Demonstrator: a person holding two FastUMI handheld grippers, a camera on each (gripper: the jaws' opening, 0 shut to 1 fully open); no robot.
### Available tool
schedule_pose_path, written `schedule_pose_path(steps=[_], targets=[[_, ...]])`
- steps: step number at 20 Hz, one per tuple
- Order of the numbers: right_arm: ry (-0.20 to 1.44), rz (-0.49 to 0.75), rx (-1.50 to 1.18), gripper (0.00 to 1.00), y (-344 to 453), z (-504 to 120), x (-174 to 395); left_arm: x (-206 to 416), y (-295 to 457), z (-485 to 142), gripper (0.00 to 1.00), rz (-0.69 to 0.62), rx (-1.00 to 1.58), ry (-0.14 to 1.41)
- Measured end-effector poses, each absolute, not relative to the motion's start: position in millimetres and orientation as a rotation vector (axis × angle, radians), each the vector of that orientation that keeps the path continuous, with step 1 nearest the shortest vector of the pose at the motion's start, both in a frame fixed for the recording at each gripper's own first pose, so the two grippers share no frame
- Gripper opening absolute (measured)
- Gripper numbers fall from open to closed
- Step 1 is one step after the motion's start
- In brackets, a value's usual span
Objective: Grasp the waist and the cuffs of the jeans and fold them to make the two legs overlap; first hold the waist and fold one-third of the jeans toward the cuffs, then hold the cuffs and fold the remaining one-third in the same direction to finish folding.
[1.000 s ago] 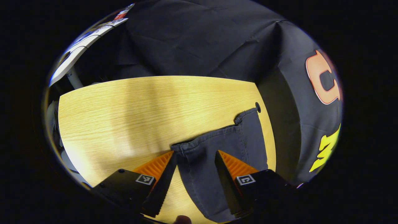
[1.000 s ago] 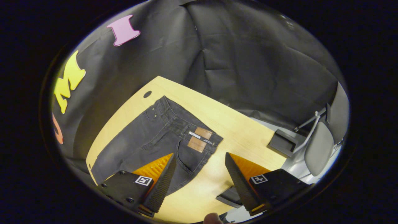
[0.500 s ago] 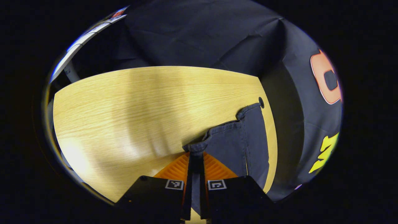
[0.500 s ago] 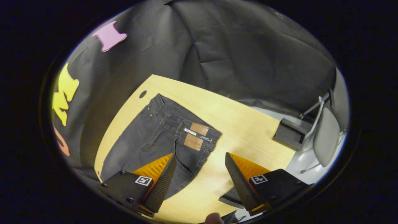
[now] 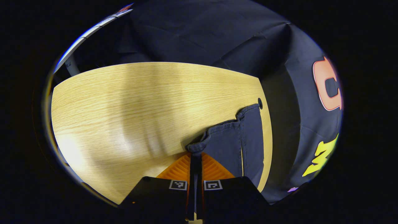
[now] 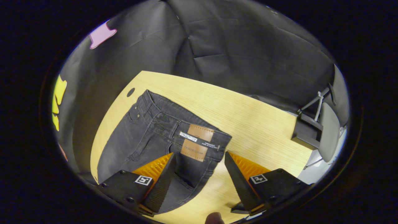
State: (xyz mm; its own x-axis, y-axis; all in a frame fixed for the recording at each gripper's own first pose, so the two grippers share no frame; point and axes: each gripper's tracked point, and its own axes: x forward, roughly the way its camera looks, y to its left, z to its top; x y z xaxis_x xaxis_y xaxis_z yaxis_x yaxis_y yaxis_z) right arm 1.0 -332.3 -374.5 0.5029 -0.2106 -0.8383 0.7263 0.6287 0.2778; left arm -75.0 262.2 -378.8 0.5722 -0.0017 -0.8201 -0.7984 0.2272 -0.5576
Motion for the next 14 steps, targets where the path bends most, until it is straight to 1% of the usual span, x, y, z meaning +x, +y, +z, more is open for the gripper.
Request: schedule_pose_path(steps=[1,2,3,4,6,8,9,10,11,12,13,14], targets=[[0.88,-0.638,0.642,0.93,-332,-377,-1,-75,262,-379,0.06,0.641,-1.232,0.812],[0.887,-0.657,0.593,0.93,-334,-377,-4,-74,261,-379,0.05,0.643,-1.234,0.813],[0.899,-0.687,0.54,0.98,-336,-382,-6,-74,261,-380,0.06,0.645,-1.235,0.814],[0.907,-0.723,0.476,0.9,-341,-383,-10,-74,261,-380,0.06,0.647,-1.239,0.814],[0.884,-0.729,0.457,0.7,-339,-384,-7,-74,260,-380,0.06,0.65,-1.247,0.813],[0.874,-0.715,0.48,0.65,-335,-384,-3,-73,259,-382,0.06,0.653,-1.256,0.812],[0.883,-0.721,0.499,0.51,-334,-384,-2,-73,259,-381,0.06,0.654,-1.26,0.808],[0.875,-0.7,0.52,0.37,-332,-384,3,-73,259,-381,0.06,0.654,-1.263,0.809],[0.906,-0.692,0.554,0.41,-327,-382,1,-74,259,-380,0.06,0.654,-1.267,0.812],[0.916,-0.691,0.573,0.12,-329,-382,3,-74,259,-379,0.06,0.659,-1.276,0.813],[0.945,-0.691,0.598,0.12,-329,-385,6,-72,257,-377,0.06,0.663,-1.3,0.812],[0.977,-0.668,0.627,0.0,-326,-380,3,-68,256,-372,0.05,0.665,-1.335,0.803]])
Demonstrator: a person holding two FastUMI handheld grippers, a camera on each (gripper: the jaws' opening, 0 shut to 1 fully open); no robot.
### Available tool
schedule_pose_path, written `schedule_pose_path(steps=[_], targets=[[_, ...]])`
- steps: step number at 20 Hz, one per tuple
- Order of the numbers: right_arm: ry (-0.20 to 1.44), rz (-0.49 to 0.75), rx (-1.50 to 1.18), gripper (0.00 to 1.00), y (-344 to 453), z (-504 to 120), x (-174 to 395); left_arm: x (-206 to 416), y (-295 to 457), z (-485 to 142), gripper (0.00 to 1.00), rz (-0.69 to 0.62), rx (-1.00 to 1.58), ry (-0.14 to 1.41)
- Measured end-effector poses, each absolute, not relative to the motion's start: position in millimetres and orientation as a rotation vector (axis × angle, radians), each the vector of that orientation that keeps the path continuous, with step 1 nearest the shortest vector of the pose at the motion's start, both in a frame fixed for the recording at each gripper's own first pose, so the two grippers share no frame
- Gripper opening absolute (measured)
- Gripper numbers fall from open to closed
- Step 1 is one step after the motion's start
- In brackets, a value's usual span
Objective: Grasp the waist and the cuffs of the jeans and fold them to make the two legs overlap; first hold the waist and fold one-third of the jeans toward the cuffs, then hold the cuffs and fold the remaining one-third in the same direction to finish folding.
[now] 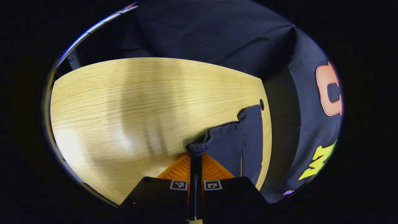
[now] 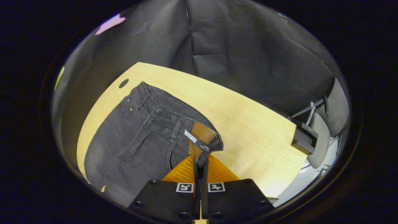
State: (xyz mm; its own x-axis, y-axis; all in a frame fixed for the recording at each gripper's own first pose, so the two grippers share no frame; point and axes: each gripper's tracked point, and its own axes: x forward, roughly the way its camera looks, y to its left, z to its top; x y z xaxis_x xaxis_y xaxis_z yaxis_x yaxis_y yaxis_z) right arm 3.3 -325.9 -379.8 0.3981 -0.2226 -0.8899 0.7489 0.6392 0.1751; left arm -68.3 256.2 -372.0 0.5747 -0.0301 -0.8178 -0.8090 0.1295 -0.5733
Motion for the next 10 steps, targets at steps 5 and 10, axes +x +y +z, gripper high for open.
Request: schedule_pose_path(steps=[5,10], targets=[[0.984,-0.577,0.905,0.02,-321,-330,14,-50,253,-338,0.04,0.687,-1.574,0.736],[0.976,-0.517,1.231,0.02,-307,-282,42,-38,253,-308,0.04,0.773,-1.799,0.741]])
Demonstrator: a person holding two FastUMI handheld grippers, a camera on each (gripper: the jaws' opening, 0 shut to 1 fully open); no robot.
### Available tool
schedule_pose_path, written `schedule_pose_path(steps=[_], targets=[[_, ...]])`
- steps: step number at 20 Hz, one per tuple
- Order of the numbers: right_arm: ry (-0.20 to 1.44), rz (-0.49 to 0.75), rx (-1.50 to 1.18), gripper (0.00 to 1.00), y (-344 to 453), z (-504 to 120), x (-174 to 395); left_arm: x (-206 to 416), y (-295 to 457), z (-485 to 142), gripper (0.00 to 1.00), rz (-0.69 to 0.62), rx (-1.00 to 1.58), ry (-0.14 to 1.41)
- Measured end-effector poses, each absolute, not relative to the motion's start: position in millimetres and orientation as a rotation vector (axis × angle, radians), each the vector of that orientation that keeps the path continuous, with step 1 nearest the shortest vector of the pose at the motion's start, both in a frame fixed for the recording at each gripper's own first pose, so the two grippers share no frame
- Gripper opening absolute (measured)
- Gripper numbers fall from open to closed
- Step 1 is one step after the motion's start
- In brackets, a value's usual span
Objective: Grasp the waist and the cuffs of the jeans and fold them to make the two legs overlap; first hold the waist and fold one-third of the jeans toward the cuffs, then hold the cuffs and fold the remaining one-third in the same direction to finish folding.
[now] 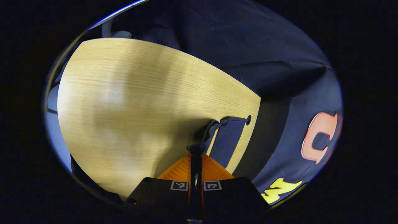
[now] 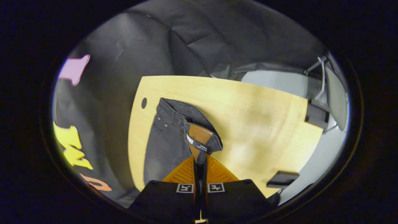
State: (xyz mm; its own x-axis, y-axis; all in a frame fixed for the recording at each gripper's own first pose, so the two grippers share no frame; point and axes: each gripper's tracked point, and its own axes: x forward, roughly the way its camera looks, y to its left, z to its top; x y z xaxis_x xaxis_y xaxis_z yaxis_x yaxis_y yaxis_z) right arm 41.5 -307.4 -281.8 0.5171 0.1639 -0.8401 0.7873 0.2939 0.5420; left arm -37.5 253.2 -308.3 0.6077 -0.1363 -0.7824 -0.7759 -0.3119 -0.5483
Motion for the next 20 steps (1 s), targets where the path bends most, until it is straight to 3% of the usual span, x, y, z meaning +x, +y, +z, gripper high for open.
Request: schedule_pose_path(steps=[8,13,20], targets=[[0.979,-0.448,1.361,0.01,-300,-233,141,52,274,-274,0.04,0.841,-1.894,0.736],[1.019,-0.465,1.372,0.01,-300,-254,202,115,279,-277,0.04,0.878,-1.869,0.749],[1.038,-0.465,1.388,0.01,-293,-287,263,183,277,-327,0.04,0.907,-1.821,0.818]])
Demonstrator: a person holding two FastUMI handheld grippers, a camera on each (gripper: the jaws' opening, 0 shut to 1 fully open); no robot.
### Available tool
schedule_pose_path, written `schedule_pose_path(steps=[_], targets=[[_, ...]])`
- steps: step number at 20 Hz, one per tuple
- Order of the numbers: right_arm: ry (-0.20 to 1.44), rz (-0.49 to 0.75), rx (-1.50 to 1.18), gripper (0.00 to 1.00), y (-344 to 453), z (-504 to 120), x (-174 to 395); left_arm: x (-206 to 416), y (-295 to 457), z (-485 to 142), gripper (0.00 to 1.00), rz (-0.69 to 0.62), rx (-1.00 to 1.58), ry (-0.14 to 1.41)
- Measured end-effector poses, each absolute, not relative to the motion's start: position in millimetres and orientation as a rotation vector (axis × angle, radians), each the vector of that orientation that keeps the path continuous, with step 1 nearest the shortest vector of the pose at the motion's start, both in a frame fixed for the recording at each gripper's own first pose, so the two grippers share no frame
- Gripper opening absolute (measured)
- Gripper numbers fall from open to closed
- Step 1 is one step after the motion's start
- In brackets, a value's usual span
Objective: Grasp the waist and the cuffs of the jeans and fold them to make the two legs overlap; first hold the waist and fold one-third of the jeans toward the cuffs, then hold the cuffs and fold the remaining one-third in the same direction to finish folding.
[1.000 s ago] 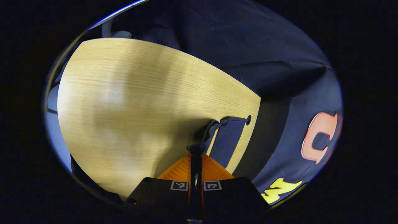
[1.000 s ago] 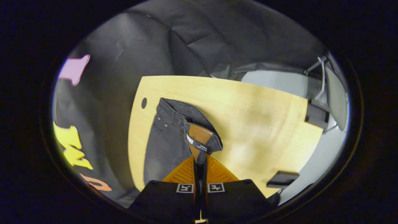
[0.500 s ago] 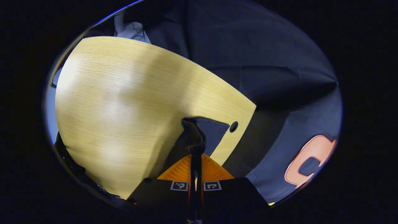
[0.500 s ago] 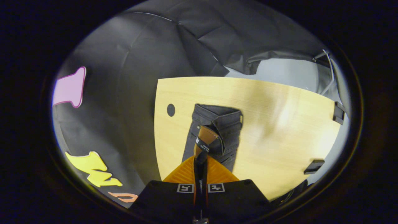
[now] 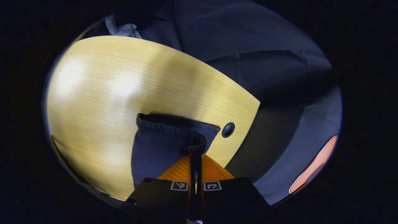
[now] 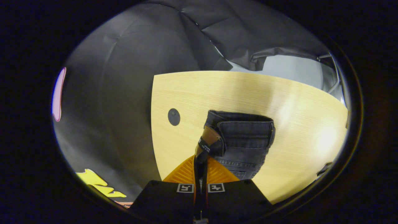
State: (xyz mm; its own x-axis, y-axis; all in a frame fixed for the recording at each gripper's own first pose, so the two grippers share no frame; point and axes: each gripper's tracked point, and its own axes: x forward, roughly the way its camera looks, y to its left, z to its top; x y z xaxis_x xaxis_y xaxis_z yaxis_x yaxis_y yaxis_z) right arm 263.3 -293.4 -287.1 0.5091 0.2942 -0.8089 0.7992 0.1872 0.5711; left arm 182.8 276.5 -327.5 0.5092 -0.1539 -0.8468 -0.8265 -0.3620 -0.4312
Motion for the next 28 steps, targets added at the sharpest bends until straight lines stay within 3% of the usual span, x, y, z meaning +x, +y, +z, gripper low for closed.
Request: schedule_pose_path(steps=[8,10,12,13,16,17,18,19,20,21,25,26,28], targets=[[1.044,-0.482,1.448,0.01,-289,-319,283,211,264,-378,0.05,0.873,-1.796,0.905],[1.033,-0.491,1.456,0.02,-289,-320,287,207,259,-385,0.1,0.842,-1.799,0.951],[0.997,-0.506,1.468,0.1,-290,-319,291,210,259,-386,0.25,0.833,-1.77,0.959],[0.975,-0.517,1.476,0.21,-293,-318,292,217,260,-381,0.47,0.802,-1.763,0.941],[0.938,-0.518,1.451,0.42,-296,-308,287,210,262,-373,0.93,0.808,-1.664,0.996],[0.93,-0.525,1.417,0.46,-302,-304,282,212,260,-367,0.98,0.796,-1.673,0.988],[0.916,-0.524,1.387,0.69,-302,-297,278,212,259,-357,0.99,0.776,-1.688,0.968],[0.903,-0.523,1.36,0.82,-305,-291,272,211,259,-348,0.98,0.761,-1.687,0.956],[0.889,-0.518,1.33,0.77,-306,-283,265,209,259,-337,0.99,0.737,-1.664,0.951],[0.88,-0.5,1.295,0.86,-306,-275,257,208,258,-325,0.99,0.706,-1.617,0.945],[0.819,-0.34,1.056,0.86,-296,-232,219,195,251,-279,0.99,0.542,-1.292,0.88],[0.796,-0.289,0.972,0.9,-288,-222,206,193,248,-262,0.99,0.494,-1.203,0.841],[0.734,-0.203,0.772,0.86,-275,-203,185,190,237,-224,0.99,0.385,-0.986,0.755]])
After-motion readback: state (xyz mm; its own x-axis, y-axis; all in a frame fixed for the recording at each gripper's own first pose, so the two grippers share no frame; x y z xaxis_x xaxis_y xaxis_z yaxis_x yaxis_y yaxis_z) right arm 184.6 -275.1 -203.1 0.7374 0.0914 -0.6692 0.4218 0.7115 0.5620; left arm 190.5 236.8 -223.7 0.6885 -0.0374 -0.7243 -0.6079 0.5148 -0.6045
